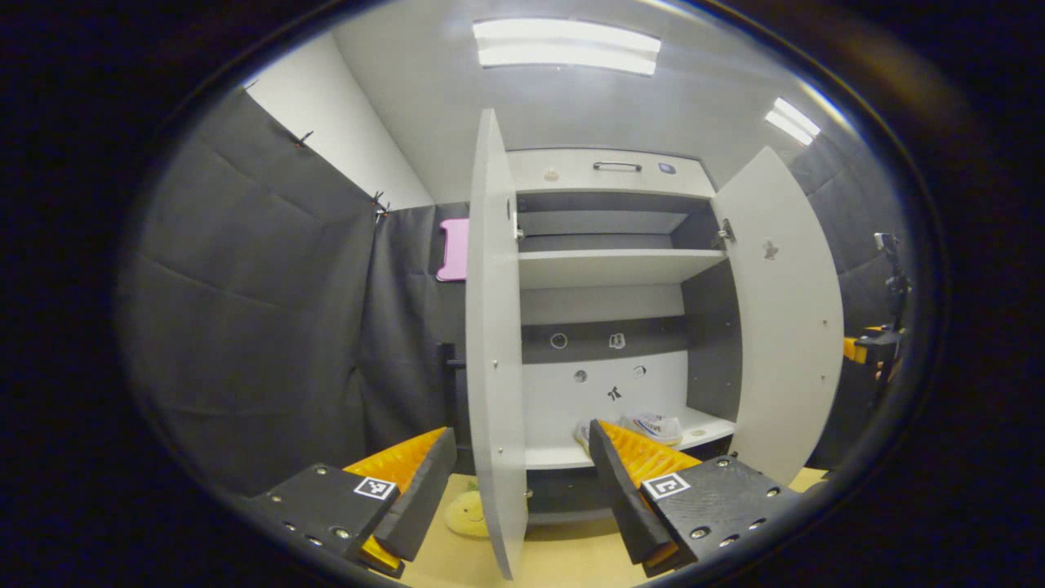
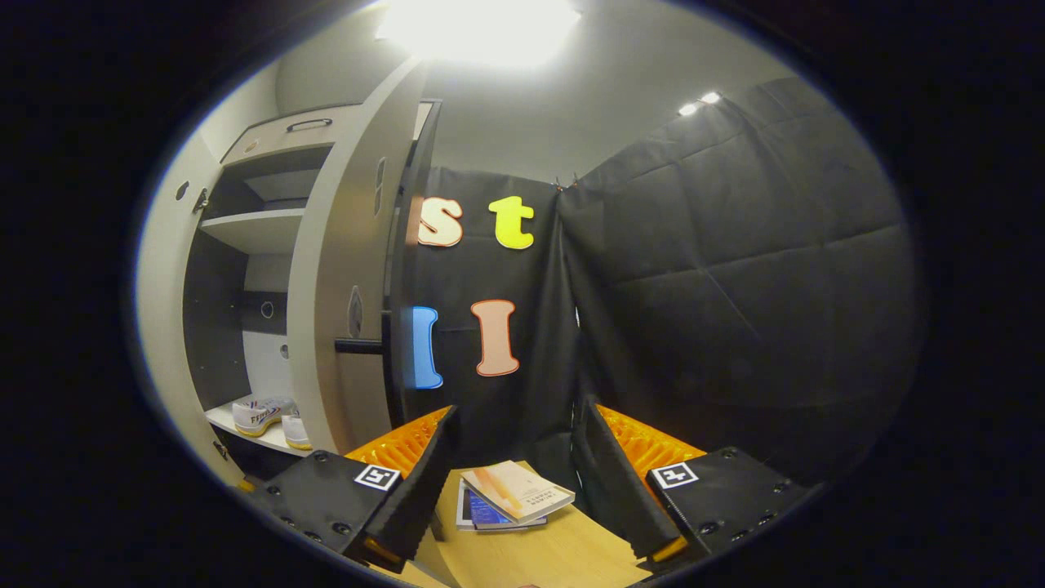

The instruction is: Grab one shoe with the right hand and put it into the shoe cabinet, grab the other shoe with the left hand and put it into the shoe cabinet; then close the right door with the right hand and the left door with the left hand.

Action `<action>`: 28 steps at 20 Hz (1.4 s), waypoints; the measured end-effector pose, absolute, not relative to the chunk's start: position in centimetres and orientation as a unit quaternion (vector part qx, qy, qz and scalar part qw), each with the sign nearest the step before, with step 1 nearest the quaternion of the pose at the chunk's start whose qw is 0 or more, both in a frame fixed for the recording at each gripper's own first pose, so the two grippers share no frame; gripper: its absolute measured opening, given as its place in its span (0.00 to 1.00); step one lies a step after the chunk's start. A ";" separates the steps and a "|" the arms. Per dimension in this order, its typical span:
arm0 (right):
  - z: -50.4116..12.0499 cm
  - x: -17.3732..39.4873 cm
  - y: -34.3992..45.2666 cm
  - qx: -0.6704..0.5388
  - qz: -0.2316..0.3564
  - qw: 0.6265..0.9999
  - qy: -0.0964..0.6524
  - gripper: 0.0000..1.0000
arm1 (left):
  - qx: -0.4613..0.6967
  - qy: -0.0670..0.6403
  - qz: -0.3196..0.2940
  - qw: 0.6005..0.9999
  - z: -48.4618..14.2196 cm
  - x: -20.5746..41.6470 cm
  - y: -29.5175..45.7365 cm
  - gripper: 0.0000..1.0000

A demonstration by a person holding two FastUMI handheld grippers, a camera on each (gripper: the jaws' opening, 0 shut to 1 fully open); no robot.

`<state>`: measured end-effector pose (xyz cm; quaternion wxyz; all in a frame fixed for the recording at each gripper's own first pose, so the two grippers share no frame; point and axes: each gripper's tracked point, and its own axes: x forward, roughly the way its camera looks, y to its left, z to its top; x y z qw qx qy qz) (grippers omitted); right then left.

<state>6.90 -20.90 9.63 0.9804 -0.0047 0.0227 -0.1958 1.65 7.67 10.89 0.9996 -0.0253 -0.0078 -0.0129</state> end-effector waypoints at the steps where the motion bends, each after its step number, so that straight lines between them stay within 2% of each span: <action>1: 9.7 6.8 -21.1 -0.017 -0.200 0.979 0.021 0.94 | -0.026 -0.005 -0.004 1.000 10.6 1.6 8.8 0.93; 2: 9.9 6.8 -21.1 -0.031 -0.205 0.978 0.021 0.90 | -0.027 -0.003 0.008 1.000 10.3 1.4 10.1 0.91; 3: 10.0 6.6 -20.8 -0.040 -0.208 0.977 0.021 0.93 | -0.028 0.000 0.021 0.999 10.0 1.4 11.3 0.93; 4: 10.1 6.6 -20.6 -0.043 -0.210 0.976 0.021 0.93 | -0.029 0.004 0.030 0.999 9.6 1.1 12.4 0.91; 8: 10.1 6.2 -20.0 -0.044 -0.227 0.973 0.022 0.93 | -0.053 0.016 0.054 0.997 8.2 1.1 16.1 0.93; 9: 10.2 6.1 -19.8 -0.046 -0.230 0.972 0.021 0.93 | -0.060 0.016 0.055 0.997 8.0 1.2 16.6 0.91; 12: 10.4 5.8 -18.9 -0.046 -0.238 0.970 0.019 0.93 | -0.066 0.014 0.054 0.996 7.8 1.3 17.5 0.93; 13: 10.3 5.8 -18.4 -0.044 -0.236 0.971 0.019 0.88 | -0.065 0.013 0.052 0.996 7.8 1.3 17.6 0.93; 14: 10.4 5.9 -17.8 -0.043 -0.231 0.972 0.017 0.93 | -0.064 0.012 0.049 0.997 7.8 1.5 17.8 0.91; 16: 10.4 5.8 -16.7 -0.045 -0.224 0.973 0.015 0.93 | -0.062 0.012 0.045 0.997 7.6 1.7 18.0 0.93; 21: 10.5 5.9 -14.1 -0.038 -0.212 0.976 0.011 0.93 | -0.063 0.018 0.037 0.997 7.0 2.4 19.1 0.91; 22: 10.4 5.9 -13.3 -0.039 -0.207 0.978 0.008 0.88 | -0.062 0.020 0.037 0.997 6.8 2.6 19.3 0.93; 23: 10.5 6.1 -12.5 -0.040 -0.199 0.979 0.005 0.93 | -0.060 0.022 0.036 0.997 6.7 2.7 19.5 0.91; 24: 10.4 6.5 -11.4 -0.040 -0.187 0.982 0.004 0.88 | -0.060 0.024 0.035 0.997 6.5 2.7 19.7 0.91; 25: 10.5 6.6 -10.5 -0.038 -0.178 0.983 0.000 0.92 | -0.061 0.025 0.034 0.997 6.4 2.8 19.9 0.91; 28: 10.5 7.7 -7.6 -0.039 -0.155 0.987 -0.004 0.91 | -0.059 0.027 0.036 0.997 6.2 2.5 20.5 0.93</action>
